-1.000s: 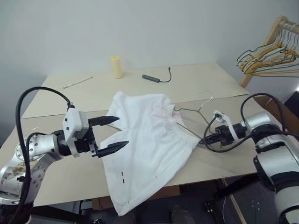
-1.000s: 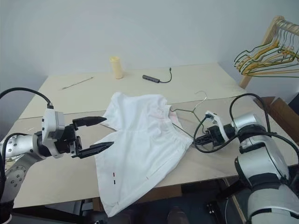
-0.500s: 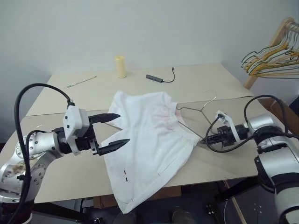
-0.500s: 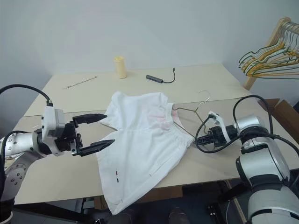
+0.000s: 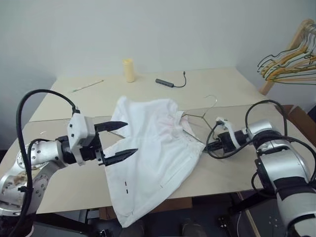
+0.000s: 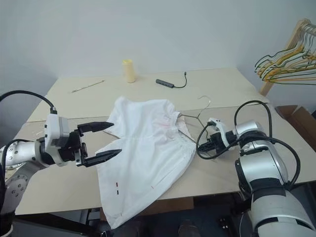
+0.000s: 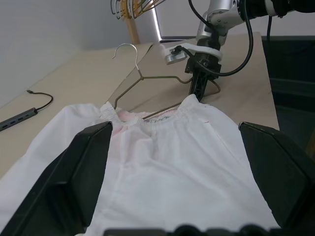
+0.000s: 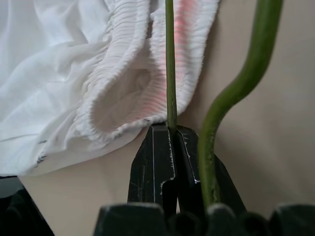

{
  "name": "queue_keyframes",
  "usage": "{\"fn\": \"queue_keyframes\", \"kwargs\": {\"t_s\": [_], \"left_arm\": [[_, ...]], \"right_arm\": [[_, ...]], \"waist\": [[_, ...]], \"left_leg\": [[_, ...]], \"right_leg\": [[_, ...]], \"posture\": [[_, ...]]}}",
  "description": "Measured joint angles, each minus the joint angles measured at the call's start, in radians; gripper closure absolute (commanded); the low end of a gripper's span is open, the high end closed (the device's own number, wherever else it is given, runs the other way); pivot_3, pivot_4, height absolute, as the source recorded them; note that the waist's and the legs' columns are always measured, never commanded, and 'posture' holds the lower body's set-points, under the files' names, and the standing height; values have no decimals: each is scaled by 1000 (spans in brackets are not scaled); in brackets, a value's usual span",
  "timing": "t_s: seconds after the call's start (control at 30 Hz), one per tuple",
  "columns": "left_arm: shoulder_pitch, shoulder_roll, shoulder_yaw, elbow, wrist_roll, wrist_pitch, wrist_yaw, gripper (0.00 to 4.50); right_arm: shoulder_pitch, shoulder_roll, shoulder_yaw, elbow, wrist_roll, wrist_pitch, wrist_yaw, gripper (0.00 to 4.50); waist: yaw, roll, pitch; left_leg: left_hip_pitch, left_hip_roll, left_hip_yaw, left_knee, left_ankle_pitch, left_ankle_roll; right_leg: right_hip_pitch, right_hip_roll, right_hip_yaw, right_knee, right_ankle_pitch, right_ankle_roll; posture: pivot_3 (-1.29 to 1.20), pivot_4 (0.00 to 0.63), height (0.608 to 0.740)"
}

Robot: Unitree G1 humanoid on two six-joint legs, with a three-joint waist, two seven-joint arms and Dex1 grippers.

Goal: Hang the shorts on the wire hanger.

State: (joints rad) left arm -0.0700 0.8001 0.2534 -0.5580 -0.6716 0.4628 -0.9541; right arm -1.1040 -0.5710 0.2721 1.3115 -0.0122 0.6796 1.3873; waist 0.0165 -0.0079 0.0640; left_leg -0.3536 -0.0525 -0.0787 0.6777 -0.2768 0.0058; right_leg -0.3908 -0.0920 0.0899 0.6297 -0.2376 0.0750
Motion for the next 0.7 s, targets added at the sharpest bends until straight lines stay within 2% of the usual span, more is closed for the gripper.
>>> {"fn": "queue_keyframes", "kwargs": {"t_s": [0.17,0.3,0.4,0.63,0.7], "left_arm": [[24,2,11,-22,-2,0,12,42],[30,4,13,-26,-2,0,25,42],[37,7,21,-35,-3,0,26,42],[76,13,47,-59,-25,1,31,42],[82,13,52,-60,-27,1,36,42]], "right_arm": [[-13,-5,-16,5,-25,-1,13,4500],[-13,12,0,10,-71,-6,106,4500],[-14,26,2,15,-92,-9,125,4500],[-45,59,-75,37,-92,9,-35,4500],[-52,70,-78,39,-96,9,-24,4500]], "waist": [[1,0,0],[0,0,0],[1,0,0],[11,0,0],[14,0,0]], "left_leg": [[1,0,0,0,0,0],[1,0,0,0,0,0],[0,0,0,0,0,0],[0,0,-1,-1,0,-1],[1,0,-1,-1,0,-1]], "right_leg": [[0,0,0,0,0,0],[0,0,0,0,0,0],[0,0,0,1,0,0],[-1,0,0,1,0,-1],[-1,0,0,1,0,-1]], "posture": [[206,32,740],[220,26,740],[220,26,740],[245,24,740],[245,24,740]]}}
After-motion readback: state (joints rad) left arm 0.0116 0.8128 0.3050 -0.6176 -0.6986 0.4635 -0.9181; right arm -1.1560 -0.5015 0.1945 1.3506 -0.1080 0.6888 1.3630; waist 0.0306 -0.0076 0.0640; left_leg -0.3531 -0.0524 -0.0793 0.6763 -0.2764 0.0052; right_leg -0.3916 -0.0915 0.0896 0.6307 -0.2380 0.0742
